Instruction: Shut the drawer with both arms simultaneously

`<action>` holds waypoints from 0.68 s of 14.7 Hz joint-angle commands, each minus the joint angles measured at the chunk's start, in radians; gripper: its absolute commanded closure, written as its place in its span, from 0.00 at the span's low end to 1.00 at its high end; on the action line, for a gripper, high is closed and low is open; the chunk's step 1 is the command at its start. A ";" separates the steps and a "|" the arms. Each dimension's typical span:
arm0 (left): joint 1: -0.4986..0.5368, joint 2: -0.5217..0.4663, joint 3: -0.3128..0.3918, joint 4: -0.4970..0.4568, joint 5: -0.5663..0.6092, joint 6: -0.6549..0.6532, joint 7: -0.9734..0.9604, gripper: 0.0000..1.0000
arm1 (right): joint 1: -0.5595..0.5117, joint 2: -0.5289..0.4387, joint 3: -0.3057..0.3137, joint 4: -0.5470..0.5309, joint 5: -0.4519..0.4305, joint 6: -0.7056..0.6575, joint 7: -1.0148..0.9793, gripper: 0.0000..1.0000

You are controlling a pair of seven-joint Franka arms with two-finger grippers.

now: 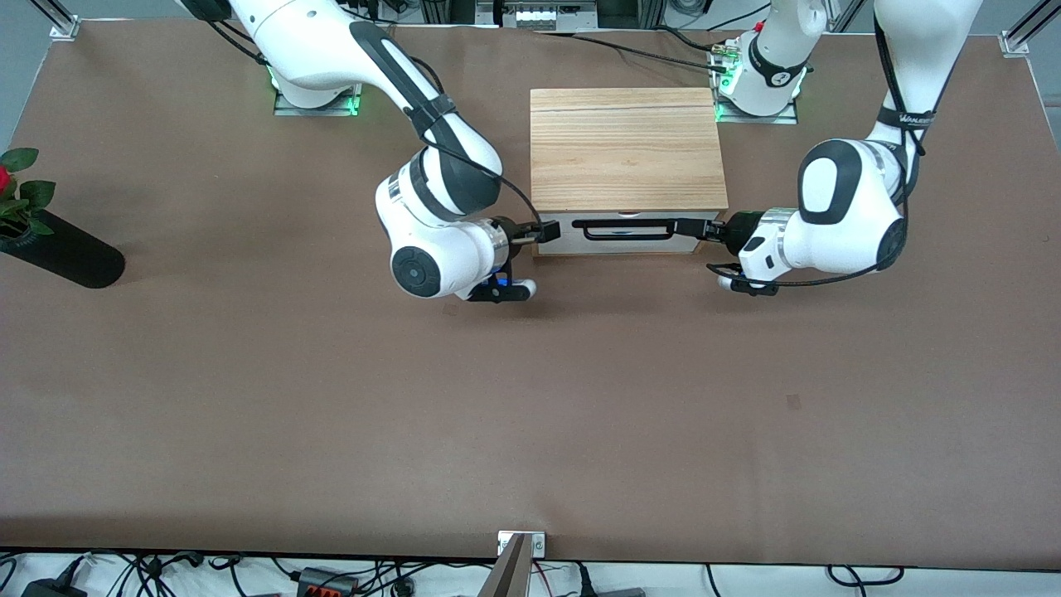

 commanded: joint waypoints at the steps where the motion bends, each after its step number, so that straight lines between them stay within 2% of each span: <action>1: 0.048 0.038 0.007 0.196 0.061 -0.107 0.021 0.00 | -0.018 -0.006 -0.042 0.057 -0.023 -0.012 -0.016 0.00; 4: 0.065 0.133 0.008 0.472 0.212 -0.254 0.021 0.00 | -0.019 -0.009 -0.125 0.119 -0.028 -0.044 -0.017 0.00; 5: 0.065 0.142 0.008 0.532 0.282 -0.288 0.019 0.00 | -0.019 -0.011 -0.166 0.152 -0.029 -0.091 -0.016 0.00; 8: 0.058 0.133 0.007 0.635 0.538 -0.319 0.011 0.00 | -0.019 -0.011 -0.341 0.255 -0.029 -0.246 -0.025 0.00; 10: 0.055 0.132 0.002 0.688 0.689 -0.383 0.007 0.00 | -0.019 -0.011 -0.477 0.263 -0.029 -0.306 -0.030 0.00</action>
